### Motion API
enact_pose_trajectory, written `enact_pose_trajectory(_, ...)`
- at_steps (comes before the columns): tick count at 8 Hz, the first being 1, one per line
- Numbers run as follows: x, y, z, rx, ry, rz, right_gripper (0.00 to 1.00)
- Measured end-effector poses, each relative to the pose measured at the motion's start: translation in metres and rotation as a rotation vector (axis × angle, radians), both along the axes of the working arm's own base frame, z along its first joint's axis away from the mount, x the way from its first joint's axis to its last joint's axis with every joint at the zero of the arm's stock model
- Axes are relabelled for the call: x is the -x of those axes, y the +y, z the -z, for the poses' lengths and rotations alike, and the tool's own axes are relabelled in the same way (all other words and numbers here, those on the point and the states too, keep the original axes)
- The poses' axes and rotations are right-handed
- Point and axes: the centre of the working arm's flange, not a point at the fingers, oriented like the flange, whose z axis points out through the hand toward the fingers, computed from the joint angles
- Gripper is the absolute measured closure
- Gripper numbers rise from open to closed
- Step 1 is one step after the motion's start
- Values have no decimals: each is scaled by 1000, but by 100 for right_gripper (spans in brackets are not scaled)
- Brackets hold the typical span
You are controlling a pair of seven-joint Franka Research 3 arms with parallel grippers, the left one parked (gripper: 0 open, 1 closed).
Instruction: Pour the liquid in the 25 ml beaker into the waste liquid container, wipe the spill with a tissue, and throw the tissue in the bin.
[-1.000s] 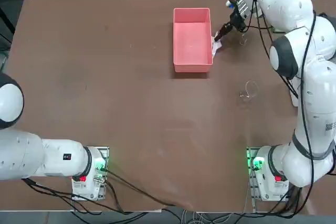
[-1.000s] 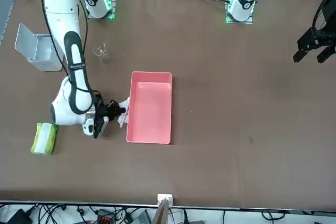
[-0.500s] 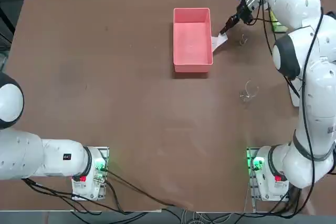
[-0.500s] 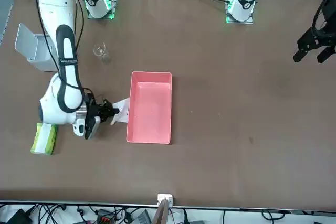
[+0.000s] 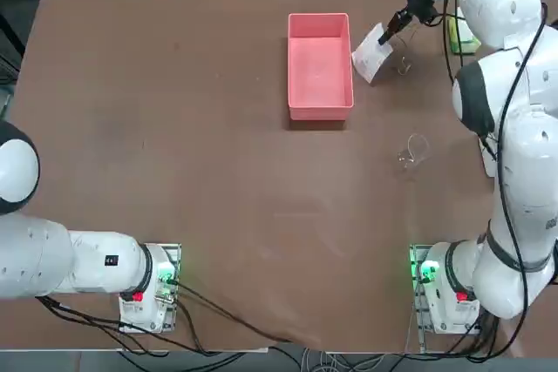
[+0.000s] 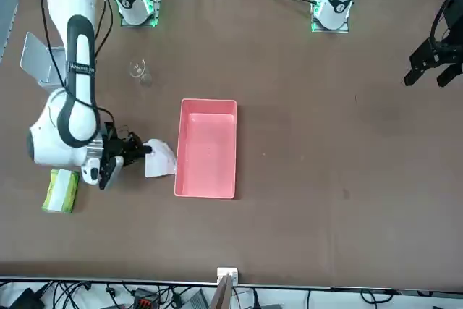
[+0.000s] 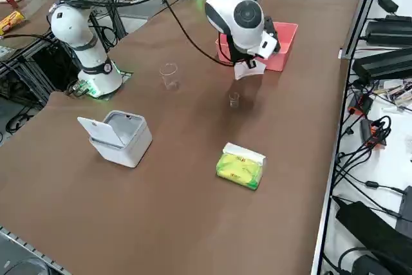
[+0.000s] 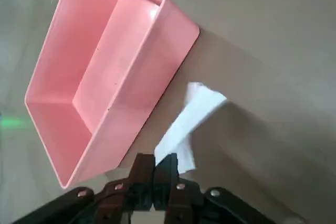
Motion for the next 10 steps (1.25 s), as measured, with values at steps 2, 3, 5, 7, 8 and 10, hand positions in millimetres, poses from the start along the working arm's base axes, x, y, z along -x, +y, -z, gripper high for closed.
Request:
enact_pose_trajectory(2,6,-12,-37,44,20,20,98)
enact_pose_trajectory(3,11,-18,-63,81,35,38,98)
enact_pose_trajectory(5,24,-26,-115,179,68,78,98)
enact_pose_trajectory(7,37,-47,-145,252,116,124,98)
enact_pose_trajectory(8,44,-62,-152,282,145,151,98)
enact_pose_trajectory(10,61,-98,-168,345,213,194,98)
